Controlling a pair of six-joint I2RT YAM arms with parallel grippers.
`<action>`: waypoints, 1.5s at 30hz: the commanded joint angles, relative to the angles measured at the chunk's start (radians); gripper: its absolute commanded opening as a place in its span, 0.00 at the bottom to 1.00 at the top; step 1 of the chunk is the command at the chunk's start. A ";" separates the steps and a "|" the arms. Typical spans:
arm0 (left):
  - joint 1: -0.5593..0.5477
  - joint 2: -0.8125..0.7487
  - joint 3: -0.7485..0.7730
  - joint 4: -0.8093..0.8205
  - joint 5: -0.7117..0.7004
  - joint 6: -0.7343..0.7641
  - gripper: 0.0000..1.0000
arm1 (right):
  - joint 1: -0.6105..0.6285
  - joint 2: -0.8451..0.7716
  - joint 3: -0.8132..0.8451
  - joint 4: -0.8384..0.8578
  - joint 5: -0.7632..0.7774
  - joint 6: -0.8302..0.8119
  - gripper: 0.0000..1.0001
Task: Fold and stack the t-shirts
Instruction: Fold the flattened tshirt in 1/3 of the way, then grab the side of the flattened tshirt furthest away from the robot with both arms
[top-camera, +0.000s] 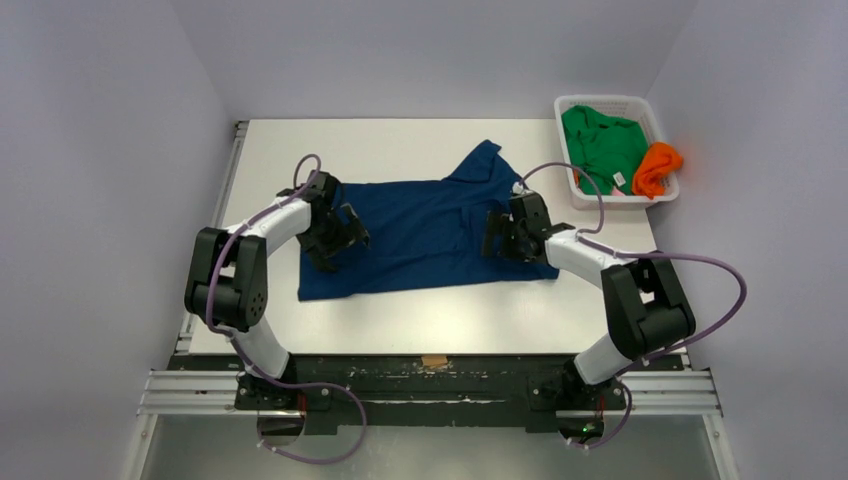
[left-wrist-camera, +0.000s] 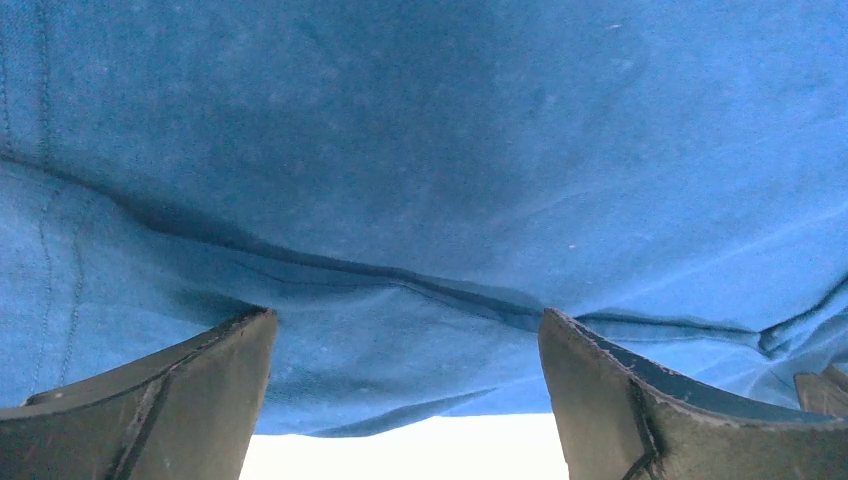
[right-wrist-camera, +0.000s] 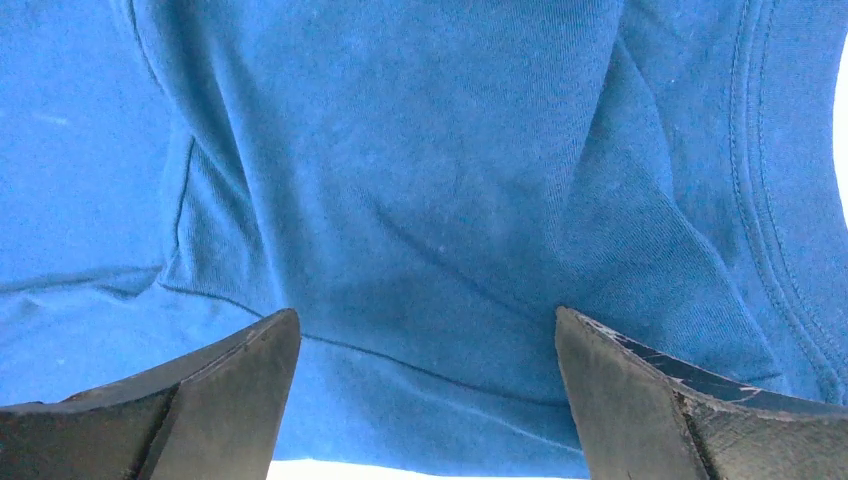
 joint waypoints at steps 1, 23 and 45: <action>0.002 -0.020 -0.054 0.018 -0.025 -0.013 1.00 | 0.000 -0.066 -0.082 -0.006 -0.039 0.044 0.96; -0.094 -0.136 -0.285 0.000 -0.009 -0.128 1.00 | 0.000 -0.273 -0.211 -0.302 -0.055 0.086 0.94; -0.077 -0.309 -0.034 -0.077 -0.137 -0.033 1.00 | 0.001 -0.277 0.145 -0.287 0.050 0.020 0.96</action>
